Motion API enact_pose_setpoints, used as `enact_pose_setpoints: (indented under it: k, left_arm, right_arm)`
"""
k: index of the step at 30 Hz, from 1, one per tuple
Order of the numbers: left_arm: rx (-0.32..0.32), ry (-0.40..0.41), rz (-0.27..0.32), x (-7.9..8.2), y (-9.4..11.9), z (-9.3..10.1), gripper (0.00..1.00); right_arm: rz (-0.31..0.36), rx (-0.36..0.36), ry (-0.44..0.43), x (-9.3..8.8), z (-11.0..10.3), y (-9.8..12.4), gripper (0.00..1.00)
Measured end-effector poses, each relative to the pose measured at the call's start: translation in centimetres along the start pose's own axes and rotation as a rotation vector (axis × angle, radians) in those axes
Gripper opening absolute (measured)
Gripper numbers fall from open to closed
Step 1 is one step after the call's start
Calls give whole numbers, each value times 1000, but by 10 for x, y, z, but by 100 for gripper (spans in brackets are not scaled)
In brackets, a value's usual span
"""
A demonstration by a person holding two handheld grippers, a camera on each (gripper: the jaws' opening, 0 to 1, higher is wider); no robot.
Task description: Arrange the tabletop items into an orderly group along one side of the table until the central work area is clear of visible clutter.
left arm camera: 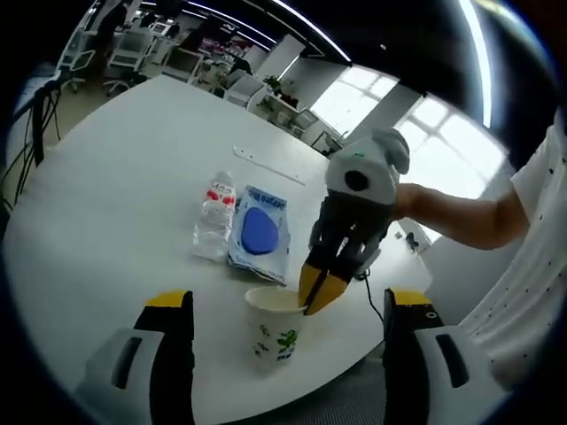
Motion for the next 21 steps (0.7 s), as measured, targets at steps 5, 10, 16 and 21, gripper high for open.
enact_pose_setpoints:
  k: [5, 10, 16, 21]
  left_arm:
    - [7, 1, 9, 1, 3, -3, 91]
    - [11, 6, 17, 2, 7, -5, 91]
    - [18, 11, 18, 3, 11, -9, 91]
    - [25, 12, 25, 4, 12, -11, 91]
  right_arm:
    - [-7, -117, 80, 5, -5, 5, 0]
    - [6, -214, 172, 16, -15, 5, 0]
    - [-188, -345, 497, 15, -26, -3, 0]
    - [-225, -405, 628, 16, -31, -11, 0]
Point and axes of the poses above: the point that each gripper's makers call its tool centre point, and the gripper's own axes: y roughly backward along the fingers, z roughly to its right, x roughly out of its top, the point moved 10 cm from there along y, roughly backward along the fingers, and after that the axes turned 3 degrees about -x, right-handed, at the moved point
